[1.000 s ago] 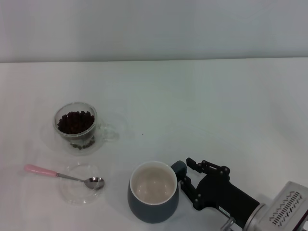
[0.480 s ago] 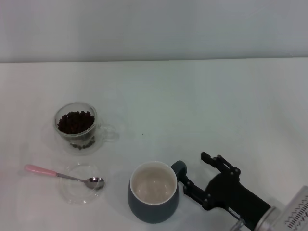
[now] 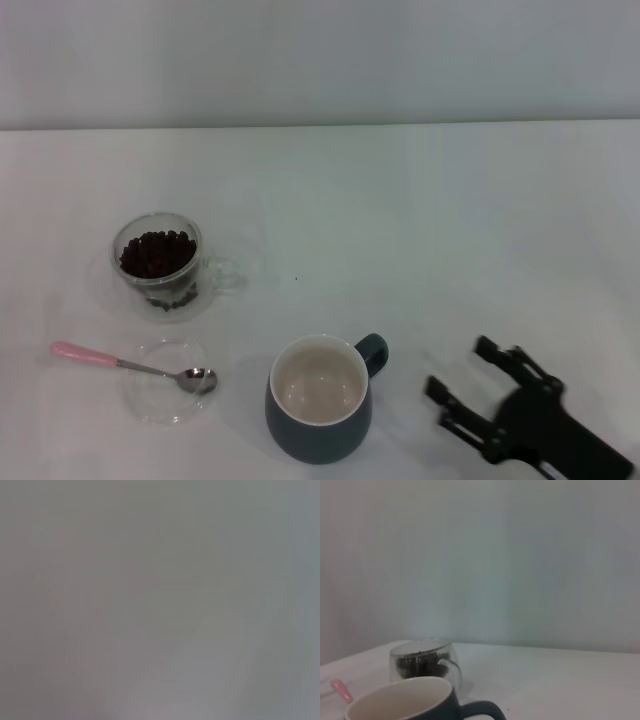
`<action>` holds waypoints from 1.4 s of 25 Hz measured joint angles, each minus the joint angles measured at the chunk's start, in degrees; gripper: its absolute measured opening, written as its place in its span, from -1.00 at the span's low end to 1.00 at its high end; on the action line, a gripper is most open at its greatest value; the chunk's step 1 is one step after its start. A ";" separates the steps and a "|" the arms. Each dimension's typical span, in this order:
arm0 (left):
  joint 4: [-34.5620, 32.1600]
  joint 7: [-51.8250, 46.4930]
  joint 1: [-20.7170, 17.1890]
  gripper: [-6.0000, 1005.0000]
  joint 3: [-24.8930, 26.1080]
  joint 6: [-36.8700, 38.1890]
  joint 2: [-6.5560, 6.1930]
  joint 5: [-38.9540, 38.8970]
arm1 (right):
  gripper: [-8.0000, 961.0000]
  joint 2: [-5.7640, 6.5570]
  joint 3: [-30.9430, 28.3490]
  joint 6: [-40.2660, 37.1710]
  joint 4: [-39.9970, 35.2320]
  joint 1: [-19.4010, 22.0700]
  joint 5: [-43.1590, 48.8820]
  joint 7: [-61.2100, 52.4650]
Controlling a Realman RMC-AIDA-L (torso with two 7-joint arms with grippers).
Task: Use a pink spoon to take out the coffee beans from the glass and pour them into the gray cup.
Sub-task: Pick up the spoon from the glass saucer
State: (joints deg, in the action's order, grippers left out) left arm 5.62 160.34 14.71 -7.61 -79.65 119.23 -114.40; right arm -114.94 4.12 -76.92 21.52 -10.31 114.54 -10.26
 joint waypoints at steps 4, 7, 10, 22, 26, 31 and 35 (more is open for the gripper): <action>0.00 0.02 0.12 0.78 -0.12 0.02 -0.05 0.11 | 0.79 0.00 0.55 -5.03 -4.12 3.24 -0.73 -2.96; 0.00 -0.03 -0.07 0.78 -0.32 0.11 -0.10 0.86 | 0.79 -0.08 -0.47 -7.52 -6.40 5.10 -4.20 -3.27; 0.07 -1.06 -1.31 0.78 -0.38 0.18 -0.20 2.34 | 0.79 -0.15 -0.68 -9.09 -7.74 5.51 -10.65 -3.33; -12.09 -51.03 -6.64 0.78 -0.57 1.83 -0.77 24.73 | 0.79 -0.28 -1.14 -10.84 -8.54 2.00 -17.24 -3.41; -12.99 -54.44 -4.21 0.78 -0.57 2.12 -0.70 31.80 | 0.79 -0.28 -1.14 -10.82 -8.29 1.62 -17.26 -3.42; -11.92 -56.28 -1.88 0.78 -0.56 1.76 -0.46 36.33 | 0.79 -0.28 -1.14 -10.74 -8.27 1.64 -17.30 -3.44; -10.78 -56.67 -1.10 0.78 -0.56 2.11 -0.43 38.57 | 0.79 -0.28 -1.14 -10.74 -8.29 1.68 -17.33 -3.45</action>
State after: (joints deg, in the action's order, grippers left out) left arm -5.16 103.66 13.62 -8.17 -77.54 118.80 -75.83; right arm -115.23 2.99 -87.67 13.23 -8.62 97.21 -13.71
